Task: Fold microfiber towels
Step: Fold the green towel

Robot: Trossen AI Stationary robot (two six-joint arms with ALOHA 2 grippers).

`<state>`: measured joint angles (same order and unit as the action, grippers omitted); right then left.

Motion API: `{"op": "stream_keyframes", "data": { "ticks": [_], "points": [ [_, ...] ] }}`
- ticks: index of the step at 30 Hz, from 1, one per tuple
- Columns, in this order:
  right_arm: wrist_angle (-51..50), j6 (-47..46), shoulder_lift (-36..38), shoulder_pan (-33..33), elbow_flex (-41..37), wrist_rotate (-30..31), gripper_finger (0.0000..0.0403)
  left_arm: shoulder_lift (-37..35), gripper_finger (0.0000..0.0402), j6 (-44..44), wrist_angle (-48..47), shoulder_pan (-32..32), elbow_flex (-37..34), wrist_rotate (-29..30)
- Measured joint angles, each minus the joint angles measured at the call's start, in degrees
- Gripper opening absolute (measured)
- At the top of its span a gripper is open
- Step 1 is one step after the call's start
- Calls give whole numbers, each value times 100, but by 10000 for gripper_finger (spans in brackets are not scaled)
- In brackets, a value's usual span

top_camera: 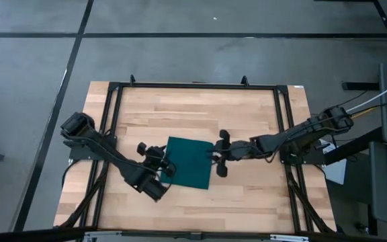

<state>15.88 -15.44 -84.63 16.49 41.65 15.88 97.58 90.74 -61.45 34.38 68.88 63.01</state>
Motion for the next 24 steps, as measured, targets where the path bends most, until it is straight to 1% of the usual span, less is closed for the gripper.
{"op": "stream_keyframes", "data": {
  "ticks": [2,5,8,10,13,14,16,18,19,21,22,24],
  "points": [
    [131,-207,184,132,2,-247,99,-39,129,-143,1,101,0,-296],
    [-40,-218,315,327,1,-323,83,-35,129,-547,13,179,-2,-1015],
    [-46,-269,333,374,0,-626,77,-38,129,-1383,12,188,-2,-1654],
    [-53,-429,333,370,0,-920,83,-109,130,-1998,-2,189,-4,-1805],
    [-56,-519,333,380,1,-1219,107,-284,130,-2829,28,165,-58,-1985],
    [-86,-516,333,381,12,-1253,119,-376,130,-3030,72,132,-157,-2095],
    [-253,-514,333,372,86,-1300,143,-665,130,-3460,424,35,-575,-2368],
    [-513,-515,333,354,147,-1360,167,-1064,130,-4094,1241,-102,-1169,-2907],
    [-648,-514,333,354,153,-1362,179,-1287,130,-4503,1771,-174,-1504,-3253],
    [-823,-514,331,361,154,-1360,201,-1704,130,-5235,2504,-345,-2030,-3918],
    [-865,-514,331,361,156,-1345,209,-1874,130,-5479,2736,-445,-2223,-4153],
    [-1019,-514,330,360,164,-1227,222,-2085,130,-5914,2886,-636,-2425,-4338]
  ]
}}
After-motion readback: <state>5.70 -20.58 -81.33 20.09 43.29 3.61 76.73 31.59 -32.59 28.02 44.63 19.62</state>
